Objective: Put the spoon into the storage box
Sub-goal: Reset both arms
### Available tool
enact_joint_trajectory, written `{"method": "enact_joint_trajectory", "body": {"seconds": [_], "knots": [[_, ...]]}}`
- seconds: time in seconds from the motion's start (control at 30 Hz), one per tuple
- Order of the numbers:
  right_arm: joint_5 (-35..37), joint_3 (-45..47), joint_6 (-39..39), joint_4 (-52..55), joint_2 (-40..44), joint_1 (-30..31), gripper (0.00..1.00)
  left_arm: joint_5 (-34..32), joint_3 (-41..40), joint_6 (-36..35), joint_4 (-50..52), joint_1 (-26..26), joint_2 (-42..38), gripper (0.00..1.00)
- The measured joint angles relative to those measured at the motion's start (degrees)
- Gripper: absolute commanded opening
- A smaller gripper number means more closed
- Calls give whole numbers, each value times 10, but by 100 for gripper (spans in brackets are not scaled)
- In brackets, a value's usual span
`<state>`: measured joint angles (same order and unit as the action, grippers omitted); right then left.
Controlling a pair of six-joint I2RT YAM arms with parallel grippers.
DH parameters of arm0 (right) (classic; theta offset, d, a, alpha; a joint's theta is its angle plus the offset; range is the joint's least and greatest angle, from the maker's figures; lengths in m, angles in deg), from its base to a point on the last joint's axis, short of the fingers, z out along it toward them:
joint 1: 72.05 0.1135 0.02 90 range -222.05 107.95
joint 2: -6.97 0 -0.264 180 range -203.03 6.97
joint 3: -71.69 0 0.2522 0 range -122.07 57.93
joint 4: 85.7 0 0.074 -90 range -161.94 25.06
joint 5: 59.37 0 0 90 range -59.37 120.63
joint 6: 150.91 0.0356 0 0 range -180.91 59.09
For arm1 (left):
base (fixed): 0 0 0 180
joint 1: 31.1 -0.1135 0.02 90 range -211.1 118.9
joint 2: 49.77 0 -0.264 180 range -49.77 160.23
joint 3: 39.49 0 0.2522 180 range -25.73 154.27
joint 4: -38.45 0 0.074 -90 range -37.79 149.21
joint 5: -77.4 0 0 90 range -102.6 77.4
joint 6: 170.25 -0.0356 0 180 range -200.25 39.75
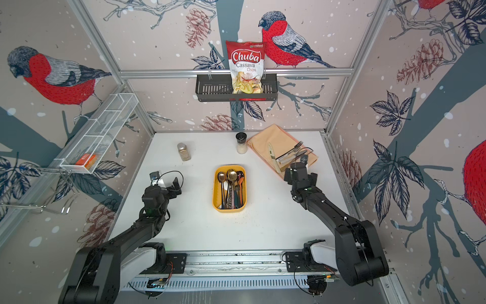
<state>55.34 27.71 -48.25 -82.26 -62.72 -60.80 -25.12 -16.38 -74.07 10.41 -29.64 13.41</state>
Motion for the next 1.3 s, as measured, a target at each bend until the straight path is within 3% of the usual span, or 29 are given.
{"method": "enact_joint_trajectory", "body": {"seconds": [0.13, 0.33, 0.47, 0.63, 0.83, 1.3], "knots": [[-72, 102, -24, -181, 11, -78, 100, -10, -22, -17, -145, 0, 87, 99], [-134, 172, -70, -407, -83, -89, 100, -10, -25, -32, -323, 0, 238, 99], [-167, 205, -94, -563, -161, -91, 100, -10, -8, -32, -337, 0, 245, 99], [-193, 200, -110, -626, -176, -92, 100, -10, 6, -36, -354, 2, 257, 99], [-150, 209, -111, -660, -180, -68, 100, -16, 27, -44, -346, 9, 259, 99], [-147, 190, -108, -654, -186, -89, 100, -25, 27, -47, -344, 10, 259, 99]]}}
